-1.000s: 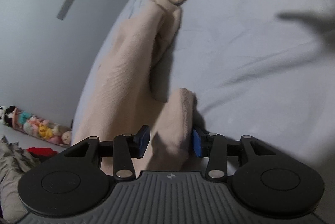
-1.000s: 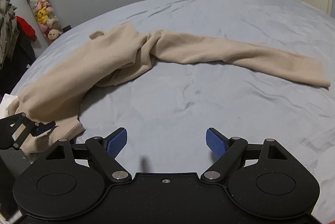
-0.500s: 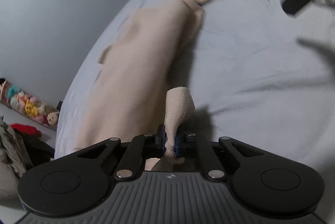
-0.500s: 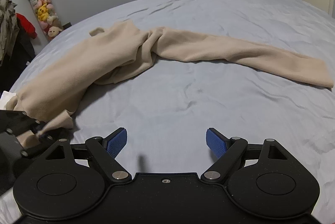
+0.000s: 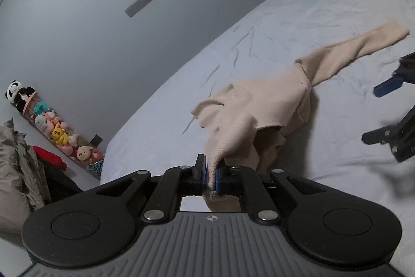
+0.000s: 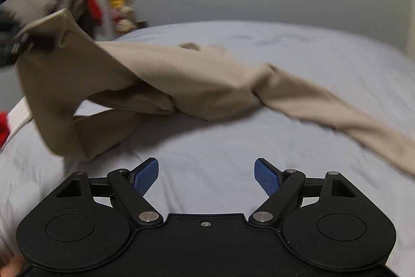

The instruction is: Fold clothes

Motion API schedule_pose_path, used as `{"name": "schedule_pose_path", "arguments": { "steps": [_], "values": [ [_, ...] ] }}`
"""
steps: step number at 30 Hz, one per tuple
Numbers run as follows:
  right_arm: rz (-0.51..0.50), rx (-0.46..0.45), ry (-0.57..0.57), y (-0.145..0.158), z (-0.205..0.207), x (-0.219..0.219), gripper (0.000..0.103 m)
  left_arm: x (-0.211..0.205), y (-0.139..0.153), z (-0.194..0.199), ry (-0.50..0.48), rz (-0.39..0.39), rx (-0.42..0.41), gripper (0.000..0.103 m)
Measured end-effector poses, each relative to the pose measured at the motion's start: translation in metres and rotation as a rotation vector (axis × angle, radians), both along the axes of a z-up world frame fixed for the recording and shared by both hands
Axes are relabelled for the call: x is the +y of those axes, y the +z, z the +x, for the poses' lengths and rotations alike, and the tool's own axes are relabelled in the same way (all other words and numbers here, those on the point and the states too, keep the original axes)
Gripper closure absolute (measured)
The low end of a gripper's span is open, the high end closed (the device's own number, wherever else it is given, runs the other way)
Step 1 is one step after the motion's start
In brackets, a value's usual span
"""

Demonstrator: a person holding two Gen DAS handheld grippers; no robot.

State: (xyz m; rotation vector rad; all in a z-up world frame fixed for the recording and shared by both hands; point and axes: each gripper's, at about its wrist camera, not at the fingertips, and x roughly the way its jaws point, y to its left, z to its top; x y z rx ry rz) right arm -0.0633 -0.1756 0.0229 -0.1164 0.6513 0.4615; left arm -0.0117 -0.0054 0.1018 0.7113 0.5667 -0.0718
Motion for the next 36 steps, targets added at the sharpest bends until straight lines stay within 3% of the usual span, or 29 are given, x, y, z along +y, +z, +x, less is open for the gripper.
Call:
{"name": "schedule_pose_path", "arguments": {
  "steps": [4,6,8,10,12,22,33,35,36],
  "values": [
    [-0.108,-0.114,0.132,0.007,0.0,0.017,0.023,0.003,0.008,0.003,-0.013,0.022,-0.024,0.097],
    [-0.209,-0.184,0.233,0.005,0.006,0.029,0.025,0.003,0.01,0.006,-0.018,0.031,-0.037,0.097],
    [-0.26,-0.208,0.284,0.001,0.014,0.036,0.031,0.004,0.011,0.012,-0.02,0.032,-0.044,0.097],
    [-0.32,-0.236,0.352,-0.004,0.02,0.046,0.049,0.006,0.013,0.02,-0.019,0.027,-0.049,0.097],
    [-0.396,-0.266,0.416,-0.014,0.025,0.059,0.058,0.009,0.014,0.029,-0.019,0.029,-0.057,0.097],
    [-0.691,-0.358,0.638,-0.071,0.076,0.106,0.06,0.038,0.002,0.072,-0.009,0.067,-0.033,0.097],
    [-0.895,-0.481,0.774,-0.104,0.124,0.111,0.061,0.082,-0.047,0.12,0.049,0.044,0.051,0.097],
    [-0.949,-0.527,0.809,-0.113,0.12,0.107,0.066,0.089,-0.058,0.125,0.065,0.034,0.069,0.097],
    [-0.982,-0.552,0.822,-0.119,0.117,0.103,0.073,0.092,-0.062,0.125,0.07,0.029,0.078,0.097]
  ]
}}
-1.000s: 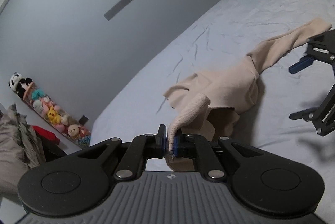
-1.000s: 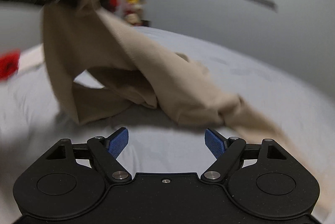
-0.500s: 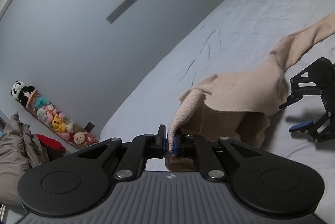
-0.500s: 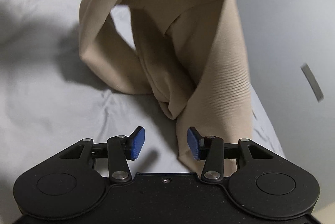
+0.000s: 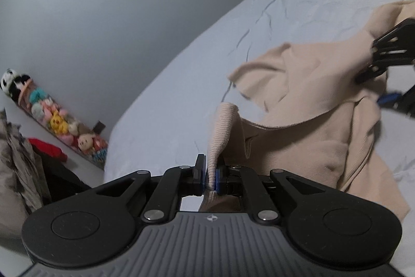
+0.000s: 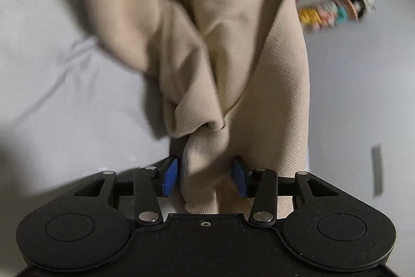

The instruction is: Fold clothes

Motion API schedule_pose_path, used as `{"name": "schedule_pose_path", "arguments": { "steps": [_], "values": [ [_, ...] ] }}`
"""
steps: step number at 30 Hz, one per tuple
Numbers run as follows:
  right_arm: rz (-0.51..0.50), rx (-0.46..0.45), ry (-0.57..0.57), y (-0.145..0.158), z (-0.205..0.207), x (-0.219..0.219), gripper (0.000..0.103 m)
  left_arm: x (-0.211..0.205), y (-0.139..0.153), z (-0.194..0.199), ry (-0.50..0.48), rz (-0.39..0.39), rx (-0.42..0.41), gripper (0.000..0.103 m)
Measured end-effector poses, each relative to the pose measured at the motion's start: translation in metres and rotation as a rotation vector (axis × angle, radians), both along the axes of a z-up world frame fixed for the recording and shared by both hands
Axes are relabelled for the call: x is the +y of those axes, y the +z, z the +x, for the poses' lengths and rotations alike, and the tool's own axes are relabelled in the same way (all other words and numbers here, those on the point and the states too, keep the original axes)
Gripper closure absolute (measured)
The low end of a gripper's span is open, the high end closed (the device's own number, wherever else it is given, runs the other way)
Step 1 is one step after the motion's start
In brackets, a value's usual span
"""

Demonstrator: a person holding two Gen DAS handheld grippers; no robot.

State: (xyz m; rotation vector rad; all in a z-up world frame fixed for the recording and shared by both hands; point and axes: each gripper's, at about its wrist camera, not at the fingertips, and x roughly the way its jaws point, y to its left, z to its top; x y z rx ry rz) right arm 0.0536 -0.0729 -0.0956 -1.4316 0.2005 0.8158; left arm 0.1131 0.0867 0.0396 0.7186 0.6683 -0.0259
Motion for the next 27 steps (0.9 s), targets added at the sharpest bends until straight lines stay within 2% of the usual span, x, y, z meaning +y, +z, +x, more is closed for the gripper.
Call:
{"name": "schedule_pose_path", "arguments": {
  "steps": [1,2,4,8,11,17,21,24,27],
  "values": [
    [-0.016,-0.016,0.004,-0.004,-0.002,-0.004,0.085,0.002,-0.004,-0.001,0.004,-0.007,0.008,0.097],
    [-0.018,-0.02,0.005,-0.005,-0.002,-0.005,0.091,0.004,-0.005,-0.002,0.006,-0.01,0.012,0.097],
    [0.019,-0.038,-0.008,-0.002,-0.004,-0.012,0.097,0.005,-0.006,-0.005,0.008,-0.011,0.014,0.097],
    [0.133,-0.065,-0.062,0.019,-0.007,-0.026,0.099,0.002,0.001,-0.015,0.006,-0.015,0.008,0.097],
    [0.206,-0.124,-0.097,0.039,-0.012,-0.035,0.099,-0.005,0.012,-0.024,-0.008,0.011,-0.008,0.097],
    [0.308,-0.261,-0.221,0.097,-0.012,-0.033,0.1,-0.024,0.044,-0.046,-0.034,0.068,-0.06,0.097],
    [0.369,-0.333,-0.282,0.132,-0.016,-0.049,0.101,-0.037,0.081,-0.067,-0.055,0.126,-0.117,0.097],
    [0.418,-0.417,-0.293,0.165,-0.027,-0.068,0.101,-0.046,0.112,-0.084,-0.069,0.158,-0.166,0.097],
    [0.463,-0.46,-0.306,0.19,-0.036,-0.081,0.101,-0.055,0.139,-0.098,-0.083,0.183,-0.213,0.097]
  ]
}}
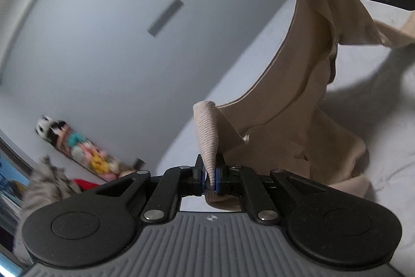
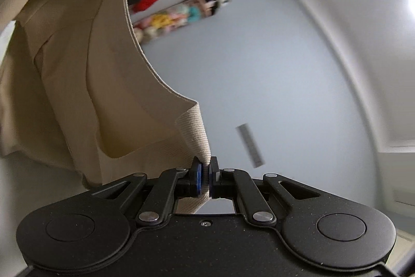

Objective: Fold clothes
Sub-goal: 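Lift the sweater high with both grippers, shaking it out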

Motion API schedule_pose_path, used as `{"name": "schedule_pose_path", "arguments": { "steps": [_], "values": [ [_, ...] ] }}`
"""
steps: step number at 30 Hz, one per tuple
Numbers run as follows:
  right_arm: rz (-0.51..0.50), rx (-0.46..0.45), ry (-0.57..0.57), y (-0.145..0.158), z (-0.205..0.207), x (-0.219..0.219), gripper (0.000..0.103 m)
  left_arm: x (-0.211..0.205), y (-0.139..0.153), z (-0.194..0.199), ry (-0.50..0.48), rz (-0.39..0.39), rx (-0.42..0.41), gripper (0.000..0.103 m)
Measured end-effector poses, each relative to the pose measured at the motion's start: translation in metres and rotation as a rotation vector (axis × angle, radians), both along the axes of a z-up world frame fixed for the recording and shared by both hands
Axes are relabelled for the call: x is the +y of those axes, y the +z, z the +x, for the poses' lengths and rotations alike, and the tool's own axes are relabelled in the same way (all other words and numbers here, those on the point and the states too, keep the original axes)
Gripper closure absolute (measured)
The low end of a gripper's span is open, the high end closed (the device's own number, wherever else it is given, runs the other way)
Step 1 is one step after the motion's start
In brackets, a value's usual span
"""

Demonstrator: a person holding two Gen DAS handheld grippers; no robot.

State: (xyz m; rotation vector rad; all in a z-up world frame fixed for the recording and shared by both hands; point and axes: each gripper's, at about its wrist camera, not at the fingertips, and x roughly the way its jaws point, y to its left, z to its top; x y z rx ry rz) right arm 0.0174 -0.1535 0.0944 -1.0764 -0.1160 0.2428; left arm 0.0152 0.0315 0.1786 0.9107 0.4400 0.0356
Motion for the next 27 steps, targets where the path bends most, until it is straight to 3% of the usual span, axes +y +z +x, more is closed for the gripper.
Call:
{"name": "schedule_pose_path", "arguments": {
  "steps": [4,15,27],
  "values": [
    [0.044,-0.075,-0.014,0.043,-0.011,-0.016,0.101,-0.017,0.044,-0.025,-0.022,0.048,-0.085,0.097],
    [0.074,-0.282,-0.048,0.149,-0.07,-0.057,0.101,-0.056,0.13,-0.082,-0.057,0.116,-0.276,0.097],
    [0.132,-0.431,-0.048,0.229,-0.144,-0.088,0.101,-0.082,0.205,-0.159,-0.076,0.11,-0.433,0.097]
  ]
}}
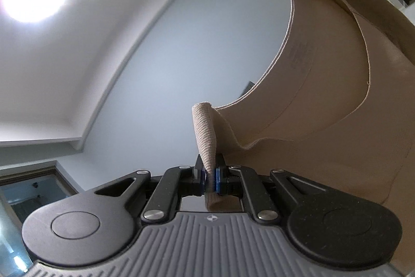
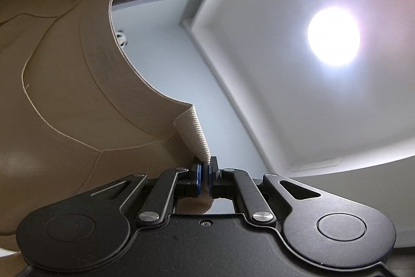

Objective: Fold clothes
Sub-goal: 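Lift the sweater high with both grippers, shaking it out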

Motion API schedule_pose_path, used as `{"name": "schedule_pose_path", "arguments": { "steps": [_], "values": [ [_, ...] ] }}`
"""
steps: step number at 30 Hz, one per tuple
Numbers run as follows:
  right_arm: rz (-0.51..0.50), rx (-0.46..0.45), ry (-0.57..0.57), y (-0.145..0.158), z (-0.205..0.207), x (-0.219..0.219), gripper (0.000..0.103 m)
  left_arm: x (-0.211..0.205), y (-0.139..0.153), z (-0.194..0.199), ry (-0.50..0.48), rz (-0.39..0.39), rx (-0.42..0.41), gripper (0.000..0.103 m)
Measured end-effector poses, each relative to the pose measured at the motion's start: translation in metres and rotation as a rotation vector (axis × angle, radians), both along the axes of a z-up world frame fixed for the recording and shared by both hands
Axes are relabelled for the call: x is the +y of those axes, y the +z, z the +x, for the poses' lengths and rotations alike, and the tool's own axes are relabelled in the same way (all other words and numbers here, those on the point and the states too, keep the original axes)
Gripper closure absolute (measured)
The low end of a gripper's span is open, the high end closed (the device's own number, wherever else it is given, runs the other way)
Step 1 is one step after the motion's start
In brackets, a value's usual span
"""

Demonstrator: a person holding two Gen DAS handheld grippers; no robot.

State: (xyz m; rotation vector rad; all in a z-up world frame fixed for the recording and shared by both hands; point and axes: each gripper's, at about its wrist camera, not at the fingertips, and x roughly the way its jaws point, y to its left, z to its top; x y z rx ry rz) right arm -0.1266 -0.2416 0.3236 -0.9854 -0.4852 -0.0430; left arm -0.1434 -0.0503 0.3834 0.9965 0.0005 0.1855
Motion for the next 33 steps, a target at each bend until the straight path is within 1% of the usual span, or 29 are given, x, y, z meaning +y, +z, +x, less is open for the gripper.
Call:
{"name": "schedule_pose_path", "arguments": {
  "steps": [3,5,7,8,10,11,12,13,16,17,19,22,23,25,27,28,29,30,32,33],
  "values": [
    [0.018,-0.002,0.0,0.01,-0.011,-0.008,0.101,-0.002,0.001,-0.001,-0.002,-0.008,0.003,0.097],
    [0.013,0.013,-0.004,0.012,-0.006,-0.005,0.1,-0.004,-0.004,0.003,-0.002,-0.012,0.016,0.097],
    [0.005,0.038,-0.008,0.016,0.012,0.012,0.101,-0.004,-0.013,0.01,0.0,-0.02,0.043,0.097],
    [-0.002,0.061,-0.011,0.011,0.017,0.014,0.101,-0.003,-0.02,0.017,0.002,-0.023,0.062,0.097],
    [-0.021,0.115,-0.02,-0.006,0.031,0.017,0.101,-0.002,-0.043,0.042,0.009,-0.031,0.118,0.097],
    [-0.027,0.127,-0.022,-0.006,0.033,0.021,0.101,-0.002,-0.053,0.053,0.012,-0.031,0.138,0.097],
    [-0.04,0.157,-0.026,-0.018,0.042,0.024,0.101,-0.002,-0.061,0.063,0.014,-0.03,0.153,0.097],
    [-0.044,0.166,-0.028,-0.016,0.046,0.033,0.101,-0.003,-0.069,0.073,0.017,-0.028,0.168,0.097],
    [-0.058,0.224,-0.028,-0.037,0.073,0.05,0.1,-0.003,-0.096,0.103,0.031,-0.019,0.211,0.097],
    [-0.062,0.25,-0.033,-0.047,0.087,0.056,0.101,-0.004,-0.108,0.123,0.037,-0.02,0.232,0.097],
    [-0.065,0.296,-0.044,-0.065,0.112,0.065,0.101,-0.005,-0.124,0.155,0.042,-0.037,0.269,0.097],
    [-0.058,0.36,-0.06,-0.084,0.146,0.072,0.101,-0.005,-0.142,0.19,0.049,-0.054,0.3,0.097],
    [-0.056,0.369,-0.062,-0.087,0.152,0.075,0.101,-0.005,-0.152,0.21,0.054,-0.066,0.317,0.097],
    [-0.049,0.415,-0.075,-0.096,0.18,0.083,0.1,-0.001,-0.17,0.242,0.059,-0.083,0.344,0.096],
    [-0.055,0.469,-0.092,-0.116,0.21,0.09,0.101,0.0,-0.184,0.265,0.065,-0.093,0.368,0.096],
    [-0.059,0.483,-0.096,-0.134,0.206,0.084,0.1,0.001,-0.191,0.275,0.068,-0.098,0.38,0.096],
    [-0.067,0.504,-0.1,-0.15,0.211,0.082,0.1,0.001,-0.202,0.29,0.072,-0.1,0.398,0.096],
    [-0.077,0.535,-0.106,-0.165,0.225,0.086,0.1,0.001,-0.215,0.305,0.077,-0.101,0.418,0.096],
    [-0.081,0.58,-0.113,-0.184,0.246,0.092,0.1,0.002,-0.238,0.331,0.086,-0.101,0.455,0.095],
    [-0.078,0.606,-0.116,-0.195,0.256,0.094,0.1,0.006,-0.248,0.334,0.091,-0.101,0.469,0.095]
  ]
}}
